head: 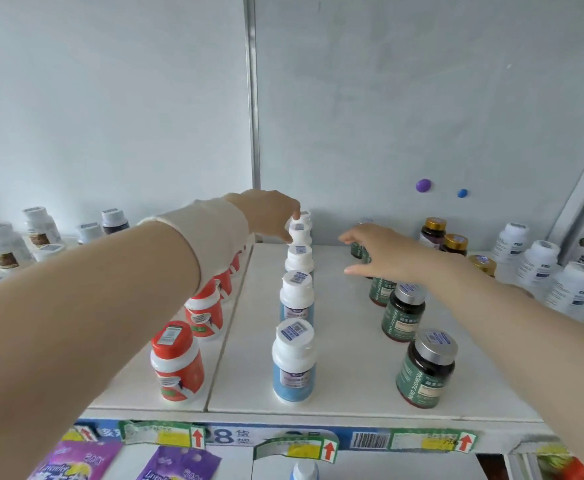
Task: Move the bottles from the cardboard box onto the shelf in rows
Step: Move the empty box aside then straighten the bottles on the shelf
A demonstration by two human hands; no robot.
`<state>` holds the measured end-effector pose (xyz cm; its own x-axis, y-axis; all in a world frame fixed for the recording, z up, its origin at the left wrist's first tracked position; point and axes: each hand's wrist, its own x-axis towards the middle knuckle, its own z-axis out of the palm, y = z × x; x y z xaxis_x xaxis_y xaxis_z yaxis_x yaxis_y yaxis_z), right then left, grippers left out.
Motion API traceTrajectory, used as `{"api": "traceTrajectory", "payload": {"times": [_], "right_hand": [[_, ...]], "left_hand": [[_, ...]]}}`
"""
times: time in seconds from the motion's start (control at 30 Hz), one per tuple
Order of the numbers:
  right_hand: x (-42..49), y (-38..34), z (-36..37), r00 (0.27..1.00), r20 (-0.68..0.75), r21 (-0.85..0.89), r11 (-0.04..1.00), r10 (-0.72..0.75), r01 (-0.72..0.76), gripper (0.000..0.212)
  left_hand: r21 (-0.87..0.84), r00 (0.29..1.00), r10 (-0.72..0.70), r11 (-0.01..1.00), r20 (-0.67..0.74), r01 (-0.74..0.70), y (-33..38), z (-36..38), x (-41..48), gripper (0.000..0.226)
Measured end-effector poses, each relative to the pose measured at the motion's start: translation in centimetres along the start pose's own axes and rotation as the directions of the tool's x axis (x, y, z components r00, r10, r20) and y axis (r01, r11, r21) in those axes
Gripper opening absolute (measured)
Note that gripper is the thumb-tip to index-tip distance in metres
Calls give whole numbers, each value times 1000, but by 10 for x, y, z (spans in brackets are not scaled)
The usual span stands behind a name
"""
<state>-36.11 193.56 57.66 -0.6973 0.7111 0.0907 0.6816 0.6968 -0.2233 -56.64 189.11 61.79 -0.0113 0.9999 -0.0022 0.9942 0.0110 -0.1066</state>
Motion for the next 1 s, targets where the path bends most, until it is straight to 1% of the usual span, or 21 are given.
{"api": "traceTrajectory", "payload": {"times": [0.07, 0.13, 0.2, 0.23, 0.3, 0.37, 0.47, 0.53, 0.6, 0.67, 0.73, 0.83, 1.0], "right_hand": [[6, -10, 6, 1000, 16, -83, 996, 26, -25, 60], [8, -18, 14, 997, 62, -157, 987, 55, -45, 62], [8, -25, 21, 991, 98, -182, 981, 91, -73, 67], [7, -29, 24, 988, 112, -178, 980, 106, -85, 69], [2, -35, 32, 983, 133, -143, 984, 127, -107, 70], [-3, -38, 42, 982, 132, -52, 990, 135, -129, 70], [-10, -45, 62, 982, 86, 219, 958, 169, -184, 67], [-10, -50, 76, 976, 49, 399, 892, 212, -213, 63], [-9, -52, 88, 968, 13, 569, 794, 251, -214, 54], [-8, -51, 95, 962, -10, 680, 707, 274, -194, 49], [-7, -48, 100, 957, -29, 731, 659, 289, -176, 46], [-6, -46, 105, 953, -47, 756, 634, 299, -162, 42], [-7, -44, 106, 956, -54, 764, 628, 290, -147, 39]], "left_hand": [[29, 999, 32, 999, 8, -32, -15, 6, 2, 51], [38, 998, 60, 997, 15, -60, -28, 14, 6, 50], [27, 994, 105, 994, 32, -106, -34, 24, 10, 50], [2, 991, 129, 992, 33, -129, -34, 30, 11, 51], [-113, 986, 163, 981, 28, -159, -33, 42, 14, 57], [-260, 987, 160, 955, 32, -146, -30, 54, 19, 64], [-448, 990, 135, 888, 42, -102, -26, 66, 23, 69], [-529, 990, 131, 845, 53, -84, -23, 69, 24, 69], [-568, 988, 137, 820, 77, -70, -21, 73, 25, 67], [-607, 986, 141, 793, 92, -57, -19, 78, 28, 64], [-669, 985, 139, 743, 100, -37, -17, 82, 29, 61], [-735, 987, 128, 678, 94, -19, -15, 83, 30, 58], [-753, 988, 112, 657, 103, 4, -12, 84, 31, 56]]}}
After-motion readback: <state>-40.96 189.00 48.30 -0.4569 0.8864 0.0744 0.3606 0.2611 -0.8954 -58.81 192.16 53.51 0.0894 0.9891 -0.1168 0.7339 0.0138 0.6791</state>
